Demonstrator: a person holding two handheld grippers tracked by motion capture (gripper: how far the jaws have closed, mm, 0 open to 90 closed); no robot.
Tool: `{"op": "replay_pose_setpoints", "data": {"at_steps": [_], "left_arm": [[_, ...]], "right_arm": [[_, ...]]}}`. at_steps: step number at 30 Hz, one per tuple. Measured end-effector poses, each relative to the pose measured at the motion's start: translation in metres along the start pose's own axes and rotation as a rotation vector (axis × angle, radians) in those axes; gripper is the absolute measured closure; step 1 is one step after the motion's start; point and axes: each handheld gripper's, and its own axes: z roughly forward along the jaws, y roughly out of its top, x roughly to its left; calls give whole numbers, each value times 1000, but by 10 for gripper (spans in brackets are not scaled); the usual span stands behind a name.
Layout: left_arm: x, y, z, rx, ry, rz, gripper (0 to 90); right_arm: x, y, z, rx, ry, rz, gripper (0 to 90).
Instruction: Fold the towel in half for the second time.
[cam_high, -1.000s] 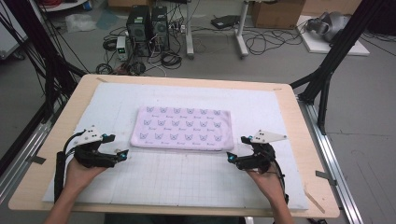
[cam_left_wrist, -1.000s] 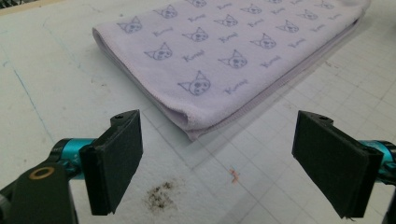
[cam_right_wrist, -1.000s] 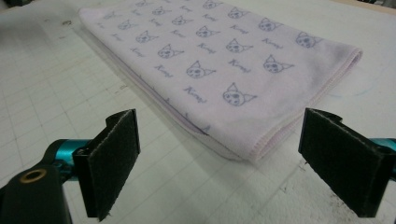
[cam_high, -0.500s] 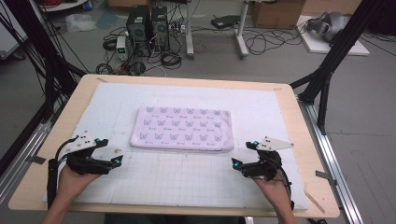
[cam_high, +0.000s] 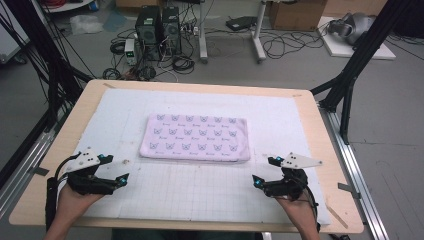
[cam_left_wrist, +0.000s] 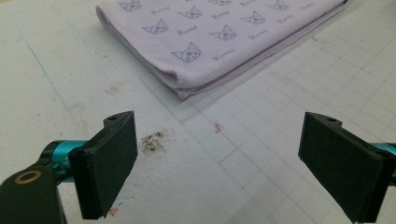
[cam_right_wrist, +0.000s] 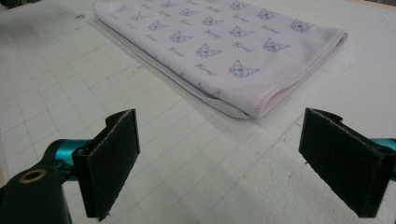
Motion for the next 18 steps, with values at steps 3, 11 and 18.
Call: {"op": "replay_pose_setpoints", "data": {"at_steps": [3, 11, 18], "left_arm": [[-1, -1, -3, 1, 4, 2, 122], [-2, -4, -6, -1, 10, 6, 123], [-4, -3, -5, 4, 4, 12, 123]], "right_arm": [[2, -2, -2, 2, -2, -2, 117], [5, -9, -10, 1, -5, -2, 117], [5, -11, -11, 3, 0, -1, 117]]}}
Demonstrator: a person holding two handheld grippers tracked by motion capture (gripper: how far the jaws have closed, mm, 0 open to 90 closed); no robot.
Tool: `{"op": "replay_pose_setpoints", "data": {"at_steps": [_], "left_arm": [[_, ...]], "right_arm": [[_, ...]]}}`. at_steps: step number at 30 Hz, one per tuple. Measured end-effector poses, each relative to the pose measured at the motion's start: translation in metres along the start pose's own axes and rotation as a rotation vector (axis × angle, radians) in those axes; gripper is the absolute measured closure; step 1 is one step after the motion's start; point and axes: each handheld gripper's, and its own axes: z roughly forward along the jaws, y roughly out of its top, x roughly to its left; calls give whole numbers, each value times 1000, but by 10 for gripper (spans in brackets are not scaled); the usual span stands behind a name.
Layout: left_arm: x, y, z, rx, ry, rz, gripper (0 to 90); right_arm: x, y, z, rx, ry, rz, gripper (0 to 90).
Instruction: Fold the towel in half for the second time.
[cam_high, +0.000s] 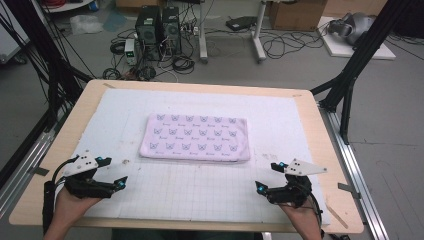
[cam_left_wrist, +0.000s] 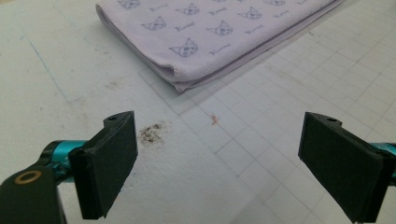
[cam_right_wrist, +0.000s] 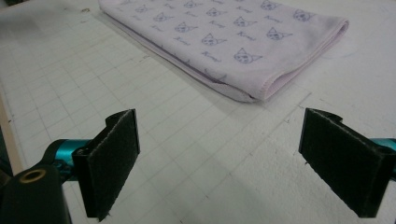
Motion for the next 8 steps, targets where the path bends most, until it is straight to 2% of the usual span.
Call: {"op": "replay_pose_setpoints", "data": {"at_steps": [8], "left_arm": [[-1, 1, 2, -2, -1, 5, 123]], "right_arm": [[1, 1, 3, 1, 3, -9, 116]]}}
